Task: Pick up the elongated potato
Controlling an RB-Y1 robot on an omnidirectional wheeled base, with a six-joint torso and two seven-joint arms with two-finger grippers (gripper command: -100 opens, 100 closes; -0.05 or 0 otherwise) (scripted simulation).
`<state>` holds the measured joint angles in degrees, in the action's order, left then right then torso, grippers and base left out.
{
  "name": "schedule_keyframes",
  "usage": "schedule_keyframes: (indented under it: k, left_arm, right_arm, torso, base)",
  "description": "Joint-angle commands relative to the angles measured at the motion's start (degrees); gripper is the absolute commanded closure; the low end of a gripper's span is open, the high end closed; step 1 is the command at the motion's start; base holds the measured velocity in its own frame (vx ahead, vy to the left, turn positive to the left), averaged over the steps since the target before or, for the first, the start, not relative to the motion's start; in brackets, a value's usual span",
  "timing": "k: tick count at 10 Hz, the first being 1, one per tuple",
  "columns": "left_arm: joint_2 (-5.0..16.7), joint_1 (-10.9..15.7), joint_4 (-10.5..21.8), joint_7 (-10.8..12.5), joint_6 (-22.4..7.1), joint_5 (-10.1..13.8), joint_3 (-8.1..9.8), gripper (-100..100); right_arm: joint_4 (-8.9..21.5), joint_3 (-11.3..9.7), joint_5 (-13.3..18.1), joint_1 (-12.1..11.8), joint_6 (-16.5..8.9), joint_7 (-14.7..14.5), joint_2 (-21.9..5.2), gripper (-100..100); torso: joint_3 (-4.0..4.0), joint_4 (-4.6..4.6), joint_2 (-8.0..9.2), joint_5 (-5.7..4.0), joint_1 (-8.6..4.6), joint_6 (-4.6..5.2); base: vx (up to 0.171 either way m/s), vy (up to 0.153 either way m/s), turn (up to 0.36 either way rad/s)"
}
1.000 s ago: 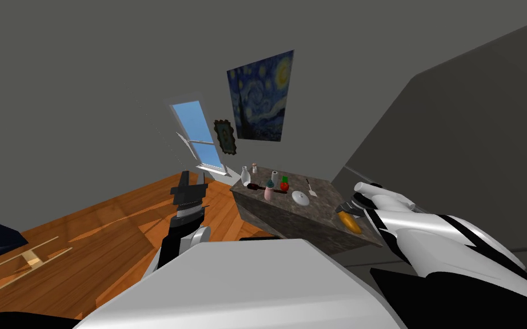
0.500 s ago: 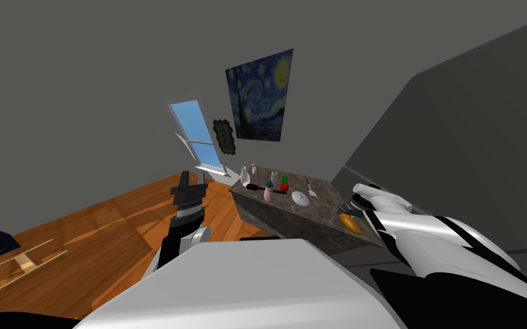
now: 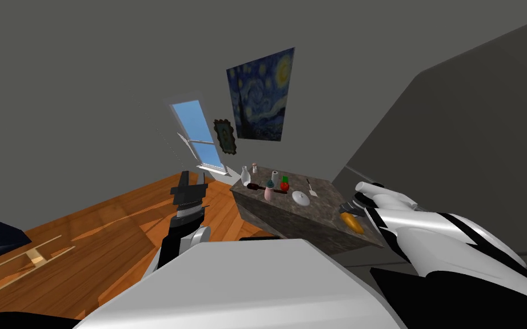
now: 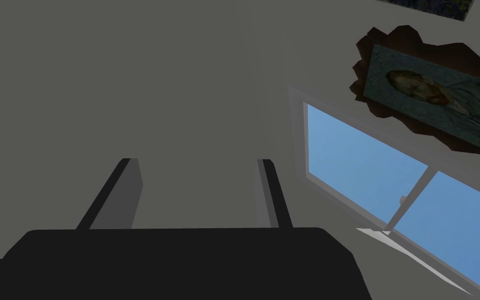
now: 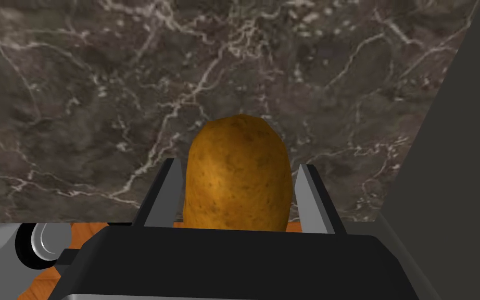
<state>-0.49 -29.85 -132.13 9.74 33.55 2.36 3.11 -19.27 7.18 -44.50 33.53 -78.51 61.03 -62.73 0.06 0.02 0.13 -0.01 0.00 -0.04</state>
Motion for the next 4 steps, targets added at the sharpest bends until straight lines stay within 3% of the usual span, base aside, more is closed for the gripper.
schedule_keyframes:
  k: [1,3,4]
  left_arm:
    - [0.00,0.00,0.00,0.00,0.00,0.00,0.00,0]
    - [0.00,0.00,0.00,0.00,0.00,0.00,0.00,0]
    - [0.00,0.00,0.00,0.00,0.00,0.00,0.00,0]
  right_arm:
    - [-2.86,0.37,-0.49,-1.56,-1.51,1.33,-0.22,100]
    - [-2.65,0.35,-0.46,-1.40,-1.26,0.98,-0.23,100]
    - [-2.86,0.37,-0.49,-1.50,-1.42,1.13,-0.23,0]
  torso:
    - [0.00,0.00,0.00,0.00,0.00,0.00]
    - [-0.04,-0.03,-0.05,-0.03,-0.02,0.03]
    - [-0.06,-0.04,-0.09,-0.04,-0.04,0.03]
  base:
    - [-0.020,0.005,0.018]
    - [-0.003,0.003,-0.003]
    - [0.000,0.000,0.000]
